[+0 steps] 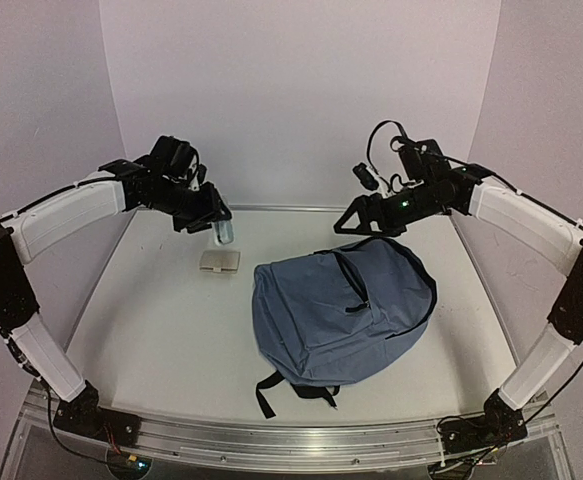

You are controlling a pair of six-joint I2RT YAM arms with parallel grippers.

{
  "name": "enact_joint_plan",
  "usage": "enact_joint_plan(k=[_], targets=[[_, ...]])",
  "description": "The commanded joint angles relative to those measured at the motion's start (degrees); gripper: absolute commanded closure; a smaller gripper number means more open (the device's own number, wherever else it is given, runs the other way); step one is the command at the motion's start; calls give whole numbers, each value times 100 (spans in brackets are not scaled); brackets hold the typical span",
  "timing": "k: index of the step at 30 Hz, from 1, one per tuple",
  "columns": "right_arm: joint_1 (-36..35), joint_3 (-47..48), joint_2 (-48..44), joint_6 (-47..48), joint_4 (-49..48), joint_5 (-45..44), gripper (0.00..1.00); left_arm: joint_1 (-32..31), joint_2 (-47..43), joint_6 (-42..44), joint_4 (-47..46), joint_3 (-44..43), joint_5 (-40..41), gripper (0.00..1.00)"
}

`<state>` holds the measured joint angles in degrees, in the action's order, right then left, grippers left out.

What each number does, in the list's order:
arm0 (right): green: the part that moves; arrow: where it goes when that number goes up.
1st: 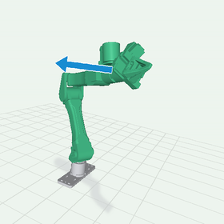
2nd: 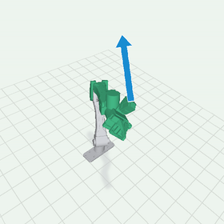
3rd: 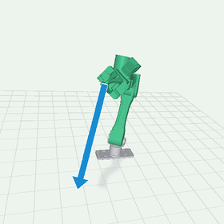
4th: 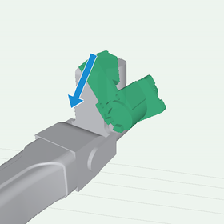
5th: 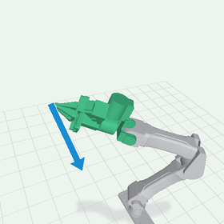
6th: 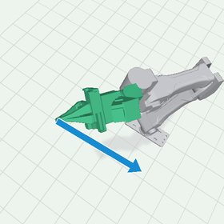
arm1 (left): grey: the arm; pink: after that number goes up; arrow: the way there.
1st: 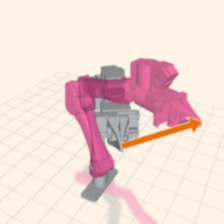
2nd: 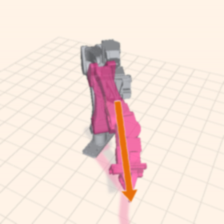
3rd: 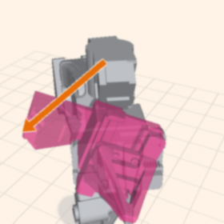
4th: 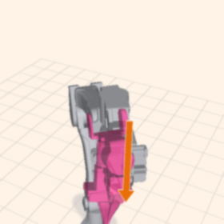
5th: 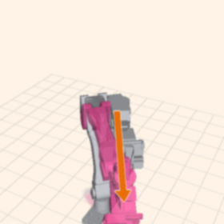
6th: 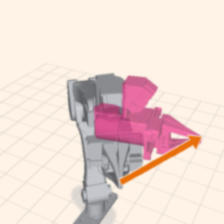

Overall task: Pack the student bag
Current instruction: Pick up the stationery from the center of the board.

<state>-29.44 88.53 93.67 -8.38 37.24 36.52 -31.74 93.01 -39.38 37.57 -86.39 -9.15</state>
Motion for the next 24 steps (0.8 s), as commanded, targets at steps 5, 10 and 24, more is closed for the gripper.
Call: enact_joint_plan(k=[5,10,24], targets=[[-820,936,419,-779,-779,-461,11,-758,401,-1103,-1078,-1049,389,63],[-1144,1071,660,-769,-797,-616,13,-1049,714,-1389,-1434,-1275,307,62],[-1292,1359,990,-638,-817,-1576,33,-1392,1082,-1778,-2112,-1476,-79,62]])
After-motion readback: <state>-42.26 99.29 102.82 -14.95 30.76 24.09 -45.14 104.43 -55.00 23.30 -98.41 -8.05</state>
